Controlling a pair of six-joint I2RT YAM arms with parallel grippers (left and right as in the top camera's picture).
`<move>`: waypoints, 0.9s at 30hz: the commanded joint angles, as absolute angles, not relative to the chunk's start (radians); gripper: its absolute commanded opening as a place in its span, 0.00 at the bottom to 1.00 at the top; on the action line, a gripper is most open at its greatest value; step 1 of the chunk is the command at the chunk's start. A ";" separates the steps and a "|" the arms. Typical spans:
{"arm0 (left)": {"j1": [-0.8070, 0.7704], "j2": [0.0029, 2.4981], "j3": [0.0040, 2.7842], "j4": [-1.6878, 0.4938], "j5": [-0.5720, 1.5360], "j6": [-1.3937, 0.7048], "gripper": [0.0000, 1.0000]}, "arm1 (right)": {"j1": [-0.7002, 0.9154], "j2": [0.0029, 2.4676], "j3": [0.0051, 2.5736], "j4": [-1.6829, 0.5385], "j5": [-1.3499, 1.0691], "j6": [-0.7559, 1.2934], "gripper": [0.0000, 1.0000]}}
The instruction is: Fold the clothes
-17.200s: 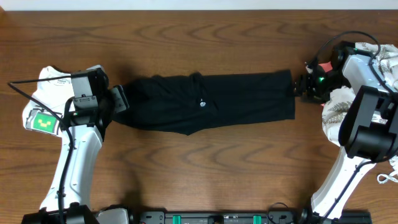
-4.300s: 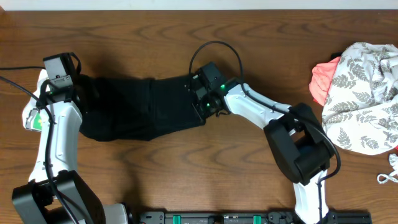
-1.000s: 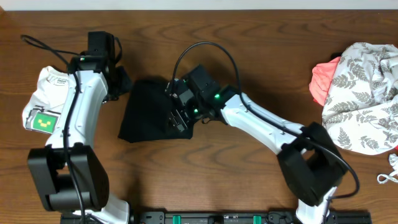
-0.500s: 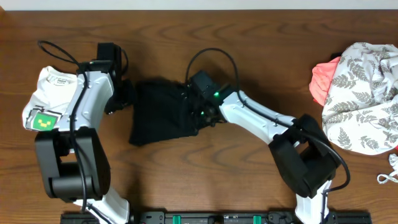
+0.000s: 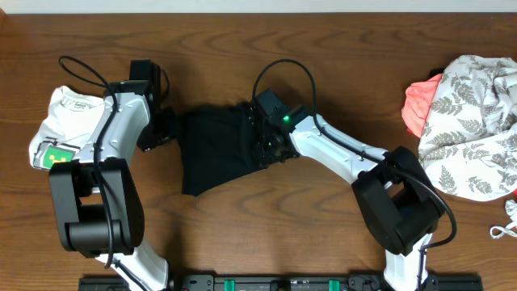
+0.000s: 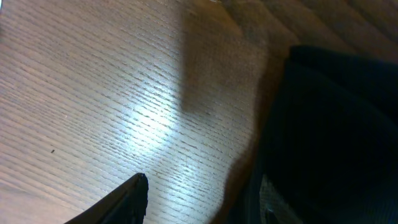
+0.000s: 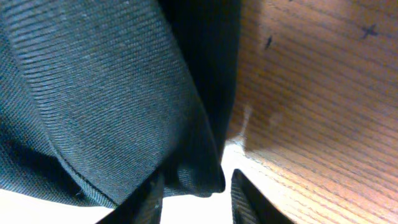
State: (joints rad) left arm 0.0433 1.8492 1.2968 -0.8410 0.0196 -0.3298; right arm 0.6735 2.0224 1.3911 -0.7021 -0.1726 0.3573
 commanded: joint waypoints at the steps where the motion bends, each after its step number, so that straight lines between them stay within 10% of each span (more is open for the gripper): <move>1: 0.043 1.789 1.304 -0.844 0.019 -0.286 0.58 | 0.658 2.025 1.389 -0.705 -0.134 0.358 0.31; 27: -0.067 1.757 1.313 -0.721 0.174 -0.285 0.58 | 0.676 2.010 1.419 -0.551 -0.513 0.109 0.16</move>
State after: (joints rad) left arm -0.0456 1.7275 1.3045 -0.7326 0.1535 -0.2909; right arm 0.6598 1.9713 1.4227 -0.5659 -0.4732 0.1242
